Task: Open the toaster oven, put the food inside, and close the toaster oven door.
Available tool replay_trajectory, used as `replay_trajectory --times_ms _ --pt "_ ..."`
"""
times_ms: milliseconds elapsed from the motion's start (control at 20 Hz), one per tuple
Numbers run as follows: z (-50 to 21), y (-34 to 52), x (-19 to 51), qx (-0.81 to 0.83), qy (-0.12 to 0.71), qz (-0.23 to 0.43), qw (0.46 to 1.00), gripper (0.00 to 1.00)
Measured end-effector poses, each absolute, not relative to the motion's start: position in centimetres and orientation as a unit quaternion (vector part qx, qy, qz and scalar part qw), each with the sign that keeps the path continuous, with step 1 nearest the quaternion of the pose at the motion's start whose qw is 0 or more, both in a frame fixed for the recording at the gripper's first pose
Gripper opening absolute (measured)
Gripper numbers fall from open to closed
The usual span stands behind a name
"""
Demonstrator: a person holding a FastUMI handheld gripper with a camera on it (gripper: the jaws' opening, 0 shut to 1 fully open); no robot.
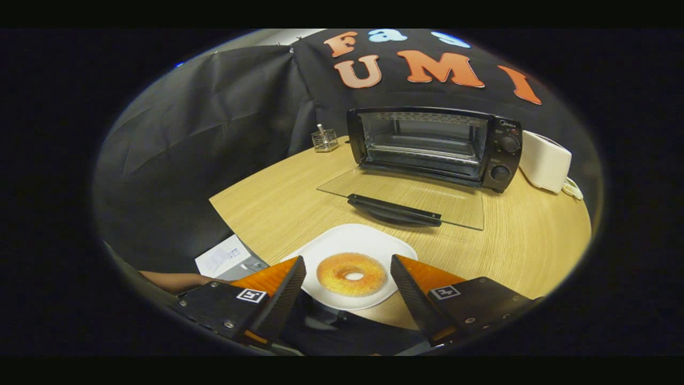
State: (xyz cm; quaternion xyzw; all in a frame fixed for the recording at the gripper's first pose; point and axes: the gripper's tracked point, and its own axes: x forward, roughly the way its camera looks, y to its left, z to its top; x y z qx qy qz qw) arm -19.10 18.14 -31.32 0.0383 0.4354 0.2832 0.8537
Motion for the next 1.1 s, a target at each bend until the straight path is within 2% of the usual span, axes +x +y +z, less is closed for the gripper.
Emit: replay_trajectory --times_ms 200,500,650,800,1000,1100 --pt "-32.2 19.1 -20.6 0.024 0.444 0.3 0.844 0.97" --pt "-33.1 18.5 -19.1 0.017 0.44 0.279 0.853 0.95" --pt "-34.3 17.4 -18.7 -0.001 0.451 0.256 0.855 0.84" --pt "-34.5 16.9 -18.3 0.023 0.454 0.241 0.858 0.67" --pt "-34.4 16.6 -17.9 0.034 0.446 0.227 0.865 0.52" --pt "-34.1 16.8 -17.7 0.038 0.44 0.227 0.868 0.48"
